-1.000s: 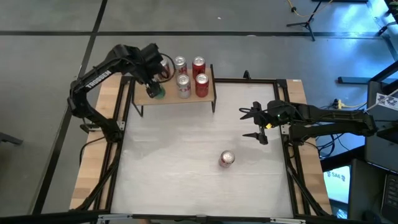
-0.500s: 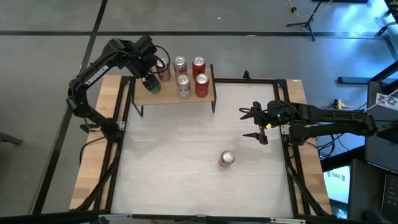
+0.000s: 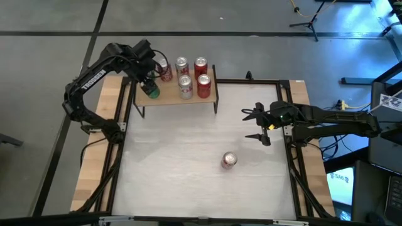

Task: Place canned beverage on shelf
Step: Put the green soda can on the shelf aligned with the other green soda can

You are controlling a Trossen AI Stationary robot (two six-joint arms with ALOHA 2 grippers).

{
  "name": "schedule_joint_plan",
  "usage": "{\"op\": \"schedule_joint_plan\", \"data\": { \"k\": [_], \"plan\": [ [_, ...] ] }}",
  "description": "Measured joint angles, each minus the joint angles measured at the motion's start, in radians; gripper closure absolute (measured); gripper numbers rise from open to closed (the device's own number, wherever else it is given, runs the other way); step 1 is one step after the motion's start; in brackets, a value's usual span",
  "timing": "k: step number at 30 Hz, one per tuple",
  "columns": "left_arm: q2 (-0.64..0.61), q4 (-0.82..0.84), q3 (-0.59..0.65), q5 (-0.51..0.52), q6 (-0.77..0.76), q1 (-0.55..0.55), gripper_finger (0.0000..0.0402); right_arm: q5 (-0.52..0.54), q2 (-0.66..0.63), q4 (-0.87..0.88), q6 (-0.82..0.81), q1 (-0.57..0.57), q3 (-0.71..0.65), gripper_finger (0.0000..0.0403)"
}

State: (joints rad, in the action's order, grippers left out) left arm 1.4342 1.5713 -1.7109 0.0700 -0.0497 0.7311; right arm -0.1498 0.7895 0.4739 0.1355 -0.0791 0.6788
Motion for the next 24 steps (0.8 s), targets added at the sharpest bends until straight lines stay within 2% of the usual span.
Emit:
{"op": "schedule_joint_plan", "data": {
  "k": [8, 16, 24],
  "plan": [
    [-0.039, 0.000, 0.083, 0.030, 0.006, 0.000, 0.0129, 0.000, 0.000, 0.000, -0.001, 0.000, 0.000, 0.0038],
    [-0.044, -0.005, 0.115, 0.089, 0.037, 0.000, 0.0129, 0.000, 0.000, 0.000, -0.058, 0.000, 0.000, 0.0038],
    [-0.042, -0.004, 0.118, 0.112, 0.061, 0.000, 0.0085, 0.000, 0.000, 0.000, -0.060, 0.000, 0.000, 0.0038]
  ]
}}
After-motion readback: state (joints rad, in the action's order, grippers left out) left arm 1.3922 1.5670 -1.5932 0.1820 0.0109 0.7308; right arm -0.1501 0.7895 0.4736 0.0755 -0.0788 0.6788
